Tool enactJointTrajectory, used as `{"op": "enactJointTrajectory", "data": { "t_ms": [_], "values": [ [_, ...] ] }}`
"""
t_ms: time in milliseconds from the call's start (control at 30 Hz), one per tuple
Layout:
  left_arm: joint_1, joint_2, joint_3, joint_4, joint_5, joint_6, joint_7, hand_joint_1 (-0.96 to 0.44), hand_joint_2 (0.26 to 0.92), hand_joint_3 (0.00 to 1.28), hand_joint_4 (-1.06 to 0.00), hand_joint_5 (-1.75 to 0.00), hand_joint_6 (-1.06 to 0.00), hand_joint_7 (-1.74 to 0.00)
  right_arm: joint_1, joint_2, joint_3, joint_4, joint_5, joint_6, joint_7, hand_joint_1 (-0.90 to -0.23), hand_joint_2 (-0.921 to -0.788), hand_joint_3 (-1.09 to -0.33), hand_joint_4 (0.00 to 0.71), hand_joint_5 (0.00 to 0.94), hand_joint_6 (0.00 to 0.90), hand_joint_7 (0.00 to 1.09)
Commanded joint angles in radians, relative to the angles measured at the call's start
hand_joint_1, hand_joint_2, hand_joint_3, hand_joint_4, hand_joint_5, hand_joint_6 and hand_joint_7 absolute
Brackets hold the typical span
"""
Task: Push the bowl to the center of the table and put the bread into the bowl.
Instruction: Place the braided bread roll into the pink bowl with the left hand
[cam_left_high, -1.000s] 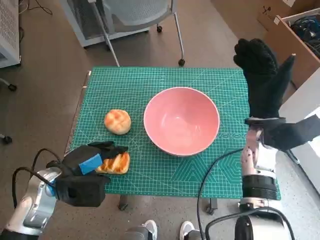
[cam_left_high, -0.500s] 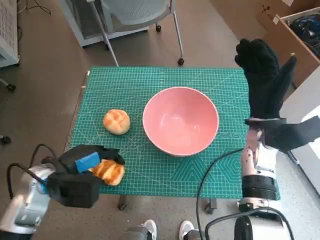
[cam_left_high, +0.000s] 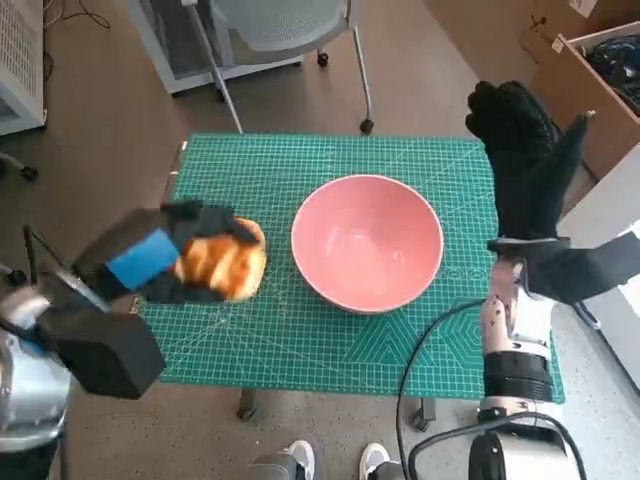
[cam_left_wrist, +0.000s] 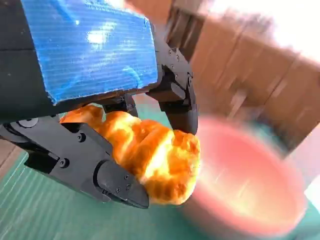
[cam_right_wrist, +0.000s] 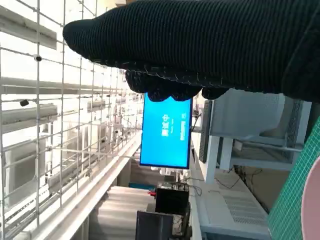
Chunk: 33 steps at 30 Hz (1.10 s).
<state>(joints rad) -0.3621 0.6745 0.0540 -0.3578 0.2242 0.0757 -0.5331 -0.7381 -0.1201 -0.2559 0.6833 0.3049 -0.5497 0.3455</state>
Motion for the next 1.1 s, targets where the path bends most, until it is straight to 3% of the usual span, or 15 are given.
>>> {"op": "enactJointTrajectory", "data": {
  "t_ms": [33,300,800,933,967,1000,1033,1100],
  "values": [
    [-0.084,-0.07,-0.058,0.006,-0.002,0.02,0.032,0.0,0.908,0.04,-0.71,-1.13,-0.7,-1.1,0.013,-0.008,-0.002,0.028,0.002,0.0,0.016,-0.563,-0.921,-0.678,0.279,0.001,0.106,0.47],
    [-0.206,-0.176,-0.191,0.096,0.027,-0.007,0.041,0.0,0.911,0.04,-0.71,-1.13,-0.7,-1.11,0.021,-0.015,-0.003,0.024,0.005,0.0,0.022,-0.562,-0.921,-0.678,0.278,0.001,0.107,0.47],
    [-0.36,-0.317,-0.343,0.526,0.062,-0.193,0.046,0.0,0.92,0.08,-0.65,-1.18,-0.64,-1.18,0.07,-0.019,-0.009,-0.053,0.003,0.013,-0.005,-0.556,-0.921,-0.682,0.277,0.0,0.104,0.47],
    [-0.373,-0.329,-0.36,0.592,0.063,-0.191,0.026,0.0,0.921,0.23,-0.47,-1.33,-0.49,-1.37,0.081,-0.02,-0.012,-0.068,0.002,0.015,-0.014,-0.552,-0.921,-0.681,0.277,0.0,0.103,0.47],
    [-0.375,-0.329,-0.364,0.604,0.065,-0.19,0.022,-0.03,0.878,0.23,-0.37,-1.05,-0.38,-1.13,0.083,-0.02,-0.012,-0.072,0.0,0.015,-0.017,-0.547,-0.921,-0.681,0.277,0.0,0.103,0.47],
    [-0.377,-0.33,-0.366,0.611,0.066,-0.191,0.02,-0.05,0.867,0.2,-0.36,-0.78,-0.35,-0.9,0.085,-0.02,-0.011,-0.074,-0.001,0.016,-0.019,-0.544,-0.921,-0.681,0.277,0.0,0.102,0.47],
    [-0.377,-0.327,-0.371,0.618,0.071,-0.187,0.016,-0.06,0.869,0.18,-0.36,-0.66,-0.34,-0.81,0.088,-0.019,-0.012,-0.079,-0.004,0.014,-0.025,-0.542,-0.921,-0.681,0.277,0.0,0.102,0.47],
    [-0.374,-0.317,-0.381,0.623,0.089,-0.18,0.01,-0.16,0.858,0.12,-0.24,-0.31,-0.24,-0.53,0.094,-0.018,-0.011,-0.087,-0.009,0.012,-0.036,-0.539,-0.921,-0.682,0.279,0.001,0.103,0.47]
  ]
}}
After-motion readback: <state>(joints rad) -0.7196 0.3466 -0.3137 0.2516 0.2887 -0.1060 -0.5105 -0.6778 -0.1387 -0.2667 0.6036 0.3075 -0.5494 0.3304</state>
